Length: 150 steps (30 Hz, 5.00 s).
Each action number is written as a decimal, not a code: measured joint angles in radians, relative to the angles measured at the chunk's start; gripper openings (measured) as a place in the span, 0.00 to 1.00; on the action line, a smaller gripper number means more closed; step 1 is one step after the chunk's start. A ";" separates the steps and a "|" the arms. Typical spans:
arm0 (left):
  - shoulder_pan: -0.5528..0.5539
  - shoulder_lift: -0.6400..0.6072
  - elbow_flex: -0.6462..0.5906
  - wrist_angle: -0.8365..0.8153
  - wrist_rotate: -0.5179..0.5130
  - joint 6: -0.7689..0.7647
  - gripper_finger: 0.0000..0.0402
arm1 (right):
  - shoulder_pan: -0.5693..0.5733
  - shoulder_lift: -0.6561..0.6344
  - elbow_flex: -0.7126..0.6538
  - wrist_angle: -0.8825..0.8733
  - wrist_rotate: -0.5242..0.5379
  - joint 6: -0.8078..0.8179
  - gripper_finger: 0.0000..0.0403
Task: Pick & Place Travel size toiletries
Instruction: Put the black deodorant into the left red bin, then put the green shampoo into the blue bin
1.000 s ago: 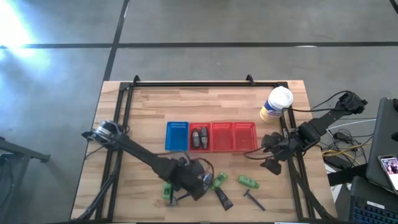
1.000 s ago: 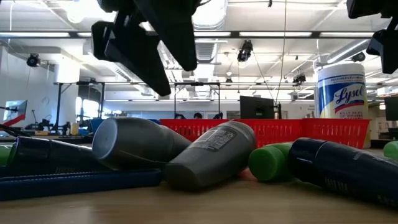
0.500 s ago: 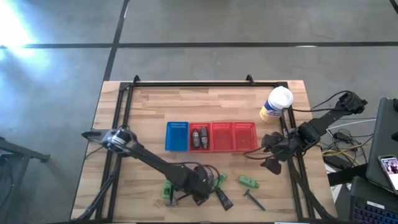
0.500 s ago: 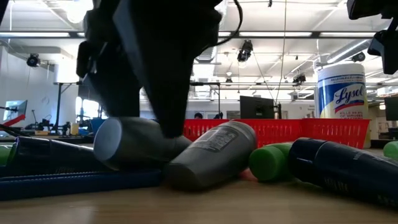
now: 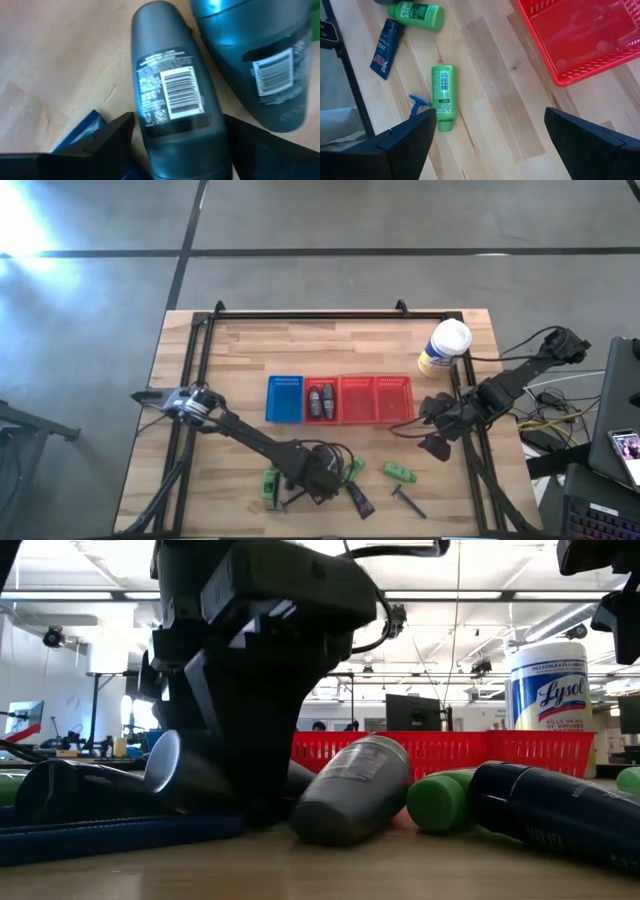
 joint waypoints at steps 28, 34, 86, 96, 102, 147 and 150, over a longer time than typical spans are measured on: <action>0.172 -0.257 -0.042 -0.034 -0.537 -0.435 0.53 | -0.001 -0.131 0.005 -0.030 0.256 0.192 0.91; 0.296 -0.256 -0.136 0.163 -0.442 -0.313 0.53 | -0.001 -0.135 0.005 -0.045 0.262 0.209 0.91; 0.137 -0.614 -0.720 0.996 -0.103 -0.050 0.90 | -0.001 -0.127 0.004 -0.007 0.162 0.162 0.91; 0.122 -0.594 -0.650 0.679 -0.120 -0.160 0.90 | 0.000 -0.127 0.003 -0.213 0.065 0.373 0.91; 0.121 -0.534 -0.495 0.508 -0.103 -0.031 0.90 | 0.000 -0.127 0.003 -0.217 0.054 0.359 0.91; 0.157 -0.501 -0.463 0.604 -0.095 -0.028 0.90 | -0.001 -0.114 0.146 -0.014 0.143 -0.098 0.91; 0.155 -0.446 -0.455 0.600 -0.095 -0.091 0.90 | -0.001 -0.114 0.146 -0.014 0.140 -0.098 0.91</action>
